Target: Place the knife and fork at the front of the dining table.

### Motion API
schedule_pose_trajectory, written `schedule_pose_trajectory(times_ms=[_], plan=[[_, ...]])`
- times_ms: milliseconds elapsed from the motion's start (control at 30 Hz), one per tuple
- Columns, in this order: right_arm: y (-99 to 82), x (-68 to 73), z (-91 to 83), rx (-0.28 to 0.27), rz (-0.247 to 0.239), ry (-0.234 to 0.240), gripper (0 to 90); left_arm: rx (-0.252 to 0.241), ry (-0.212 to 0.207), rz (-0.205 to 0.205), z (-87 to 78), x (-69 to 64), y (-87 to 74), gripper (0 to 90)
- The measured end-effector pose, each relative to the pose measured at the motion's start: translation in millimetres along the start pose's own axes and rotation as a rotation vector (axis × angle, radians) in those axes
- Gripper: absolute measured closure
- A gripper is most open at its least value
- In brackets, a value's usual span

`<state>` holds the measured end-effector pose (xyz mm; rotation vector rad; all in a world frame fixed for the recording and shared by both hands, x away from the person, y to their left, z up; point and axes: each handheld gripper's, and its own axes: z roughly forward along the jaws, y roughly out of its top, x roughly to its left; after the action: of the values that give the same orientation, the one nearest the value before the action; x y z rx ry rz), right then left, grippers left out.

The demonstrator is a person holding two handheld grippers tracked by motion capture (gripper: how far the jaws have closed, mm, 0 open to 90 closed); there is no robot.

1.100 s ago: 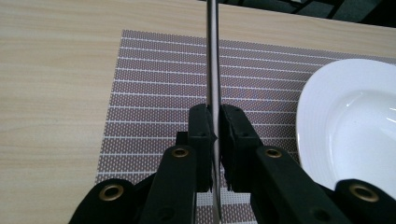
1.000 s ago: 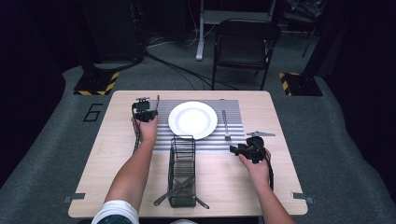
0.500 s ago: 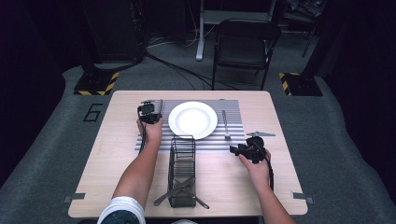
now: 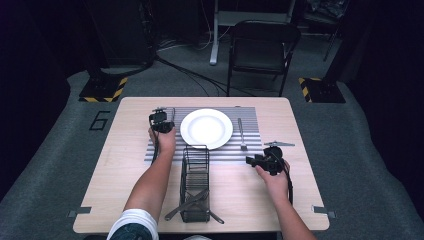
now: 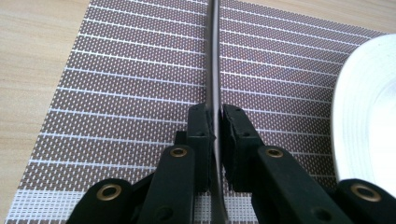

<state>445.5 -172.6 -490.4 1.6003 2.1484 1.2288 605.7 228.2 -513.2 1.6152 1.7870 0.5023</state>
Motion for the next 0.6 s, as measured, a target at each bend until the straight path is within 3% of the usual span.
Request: schedule_pose_trajectory(times_ms=[67,100,600], plan=[[0.0,0.2,0.0,-0.001,0.0,0.001,51.7,0.007,-0.006,-0.004,-0.5,1.4,0.4,81.5],[0.1,0.3,-0.1,-0.002,-0.001,0.0,51.7,-0.002,-0.01,-0.027,0.0,0.9,0.0,81.6],[-0.2,0.2,0.8,0.002,-0.001,0.003,52.2,0.006,-0.007,0.002,-2.6,8.7,0.7,78.9]])
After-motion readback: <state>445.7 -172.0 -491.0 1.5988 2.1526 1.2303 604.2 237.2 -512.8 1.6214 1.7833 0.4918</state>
